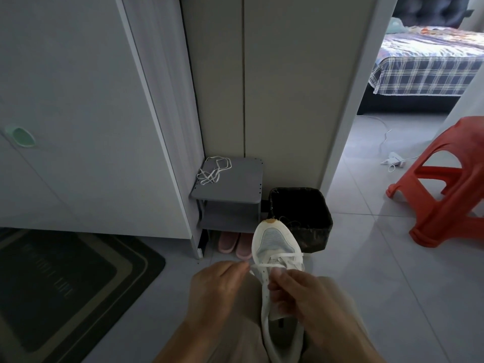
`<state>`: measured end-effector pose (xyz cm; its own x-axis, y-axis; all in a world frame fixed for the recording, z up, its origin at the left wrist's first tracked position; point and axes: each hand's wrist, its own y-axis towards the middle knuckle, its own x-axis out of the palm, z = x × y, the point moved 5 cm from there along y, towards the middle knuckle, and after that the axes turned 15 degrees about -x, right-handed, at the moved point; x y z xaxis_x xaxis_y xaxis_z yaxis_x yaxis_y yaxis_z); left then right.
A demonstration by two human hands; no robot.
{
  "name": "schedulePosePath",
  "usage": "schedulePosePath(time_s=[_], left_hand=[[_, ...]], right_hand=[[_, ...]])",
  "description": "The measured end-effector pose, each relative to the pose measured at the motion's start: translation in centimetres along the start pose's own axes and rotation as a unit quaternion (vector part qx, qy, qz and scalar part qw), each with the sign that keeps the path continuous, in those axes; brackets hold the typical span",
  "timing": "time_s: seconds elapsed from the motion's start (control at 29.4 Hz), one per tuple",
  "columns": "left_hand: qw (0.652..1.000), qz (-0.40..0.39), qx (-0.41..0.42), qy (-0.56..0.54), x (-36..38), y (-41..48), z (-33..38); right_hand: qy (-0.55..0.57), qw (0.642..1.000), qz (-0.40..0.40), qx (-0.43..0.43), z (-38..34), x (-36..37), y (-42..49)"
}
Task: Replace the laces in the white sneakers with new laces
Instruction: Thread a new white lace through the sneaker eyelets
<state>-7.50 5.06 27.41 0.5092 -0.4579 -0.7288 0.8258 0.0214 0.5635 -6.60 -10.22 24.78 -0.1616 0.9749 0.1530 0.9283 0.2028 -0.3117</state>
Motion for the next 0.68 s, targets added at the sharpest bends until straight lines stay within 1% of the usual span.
schedulePosePath(time_s=[0.1,0.2,0.31,0.37,0.41,0.44,0.48,0.51,0.54,0.61,0.68], left_hand=[[1.000,-0.012,0.015,-0.005,0.0,0.3,1.3],[0.998,-0.054,0.022,-0.010,0.9,-0.2,1.8],[0.996,-0.080,0.038,0.002,1.5,-0.6,2.4],[0.995,-0.090,0.027,-0.009,1.9,-0.6,2.4],[0.995,-0.098,-0.004,-0.026,2.1,-0.4,2.1],[0.989,-0.116,-0.063,-0.059,2.1,-0.2,1.8],[0.975,-0.133,-0.148,-0.098,2.1,0.0,1.5],[0.952,-0.154,-0.230,-0.130,2.5,0.0,1.1],[0.928,-0.173,-0.291,-0.154,3.3,-0.2,0.9],[0.908,-0.211,-0.335,-0.138,4.6,-0.5,1.3],[0.906,-0.208,-0.346,-0.129,5.4,-0.5,1.4]], right_hand=[[0.036,0.999,-0.018,-0.024,0.3,1.7,-0.1],[0.058,0.997,0.027,-0.046,0.3,1.7,0.3],[0.047,0.996,0.058,-0.046,0.5,0.8,0.2],[0.001,0.996,0.067,-0.058,0.1,0.1,0.3],[-0.045,0.994,0.074,-0.074,-0.1,-0.4,0.5],[-0.097,0.987,0.081,-0.096,-0.5,-1.0,0.9],[-0.148,0.977,0.093,-0.119,-0.9,-1.7,1.4],[-0.189,0.967,0.102,-0.137,-1.2,-2.3,1.9],[-0.210,0.961,0.106,-0.144,-1.3,-2.5,2.3],[-0.228,0.955,0.113,-0.150,-1.0,-2.1,2.9],[-0.271,0.938,0.126,-0.177,-0.9,-1.5,3.2]])
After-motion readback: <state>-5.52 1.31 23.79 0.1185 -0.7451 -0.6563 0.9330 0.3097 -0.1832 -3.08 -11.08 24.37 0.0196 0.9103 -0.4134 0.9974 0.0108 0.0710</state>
